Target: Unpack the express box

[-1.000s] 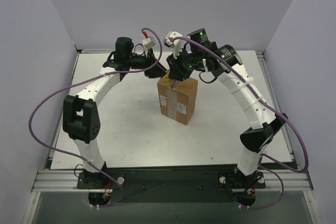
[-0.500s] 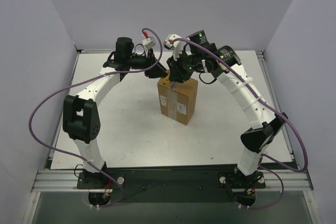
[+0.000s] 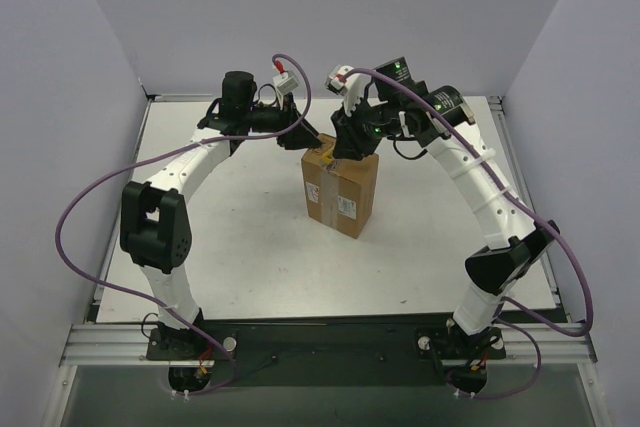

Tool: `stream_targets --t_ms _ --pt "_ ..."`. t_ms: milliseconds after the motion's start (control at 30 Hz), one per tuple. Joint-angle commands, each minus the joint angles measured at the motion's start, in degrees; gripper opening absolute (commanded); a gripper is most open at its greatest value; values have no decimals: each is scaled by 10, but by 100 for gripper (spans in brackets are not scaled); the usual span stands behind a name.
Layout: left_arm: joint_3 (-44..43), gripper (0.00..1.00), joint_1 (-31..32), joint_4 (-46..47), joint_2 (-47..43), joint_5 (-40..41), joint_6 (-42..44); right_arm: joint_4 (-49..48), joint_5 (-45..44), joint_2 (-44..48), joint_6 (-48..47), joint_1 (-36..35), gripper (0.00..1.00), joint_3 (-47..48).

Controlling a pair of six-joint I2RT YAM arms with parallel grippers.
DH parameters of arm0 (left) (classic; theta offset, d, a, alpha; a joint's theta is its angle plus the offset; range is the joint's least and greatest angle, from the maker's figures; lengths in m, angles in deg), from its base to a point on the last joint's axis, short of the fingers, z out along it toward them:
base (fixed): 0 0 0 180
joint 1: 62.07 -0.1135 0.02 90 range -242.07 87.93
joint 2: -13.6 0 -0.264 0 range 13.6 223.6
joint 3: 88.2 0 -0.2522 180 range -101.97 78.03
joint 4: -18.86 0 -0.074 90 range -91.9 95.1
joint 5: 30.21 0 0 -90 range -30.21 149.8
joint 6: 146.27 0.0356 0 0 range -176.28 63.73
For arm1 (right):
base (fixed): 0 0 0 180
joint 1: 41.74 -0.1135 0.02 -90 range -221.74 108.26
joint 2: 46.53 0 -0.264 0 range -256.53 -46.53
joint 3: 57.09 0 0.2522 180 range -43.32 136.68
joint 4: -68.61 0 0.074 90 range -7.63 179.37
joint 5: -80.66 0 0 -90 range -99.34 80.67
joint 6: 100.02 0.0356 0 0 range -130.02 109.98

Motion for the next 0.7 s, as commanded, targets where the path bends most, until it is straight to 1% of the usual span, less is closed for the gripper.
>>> stream_targets --t_ms 0,267,667 --pt "27 52 9 -73 52 72 46 29 19 28 -4 2 0 -4" --pt "26 51 9 -73 56 72 45 52 21 23 6 7 0 -4" --pt "25 51 9 -70 60 72 50 112 0 26 -26 20 0 10"
